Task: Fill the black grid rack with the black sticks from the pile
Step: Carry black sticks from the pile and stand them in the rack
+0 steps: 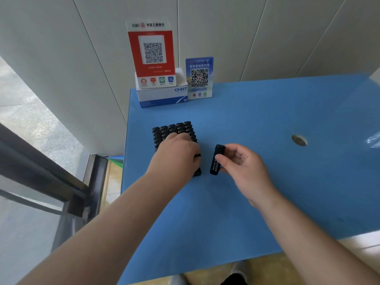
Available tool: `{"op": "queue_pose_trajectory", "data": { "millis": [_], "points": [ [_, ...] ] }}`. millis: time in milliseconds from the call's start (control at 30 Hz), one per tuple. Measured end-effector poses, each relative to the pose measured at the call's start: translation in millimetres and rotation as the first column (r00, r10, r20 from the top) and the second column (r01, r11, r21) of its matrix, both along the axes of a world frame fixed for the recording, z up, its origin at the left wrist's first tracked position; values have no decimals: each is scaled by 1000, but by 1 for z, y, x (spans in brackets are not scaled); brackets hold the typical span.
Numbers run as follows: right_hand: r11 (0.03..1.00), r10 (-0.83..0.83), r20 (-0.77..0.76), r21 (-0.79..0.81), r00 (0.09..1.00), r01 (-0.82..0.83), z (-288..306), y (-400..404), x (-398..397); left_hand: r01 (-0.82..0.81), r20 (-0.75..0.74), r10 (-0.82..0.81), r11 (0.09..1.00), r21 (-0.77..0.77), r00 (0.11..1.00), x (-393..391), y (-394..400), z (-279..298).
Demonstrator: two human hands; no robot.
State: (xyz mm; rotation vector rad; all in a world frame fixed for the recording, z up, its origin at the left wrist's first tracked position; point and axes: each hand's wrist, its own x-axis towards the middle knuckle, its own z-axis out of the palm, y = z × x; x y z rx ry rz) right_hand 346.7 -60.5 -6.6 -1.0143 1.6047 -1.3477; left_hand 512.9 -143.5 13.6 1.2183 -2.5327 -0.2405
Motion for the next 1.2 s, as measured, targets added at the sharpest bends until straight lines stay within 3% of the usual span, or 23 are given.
{"op": "queue_pose_trajectory", "data": {
  "millis": [333,600,900,1200],
  "points": [
    [994,104,-290,2,951,-108,-8,-19,7,-16,-193,17,1000,3,981,25,-3,-5],
    [982,165,-493,3,854,-189,-11,-24,12,-68,-221,56,996,-50,974,54,-1,-15],
    [982,138,-503,-42,853,-184,-16,-19,17,-60,-222,57,998,-9,973,66,6,-23],
    [986,159,-554,43,817,-163,-19,-21,19,-115,-244,124,992,51,962,67,12,-32]
  ]
}}
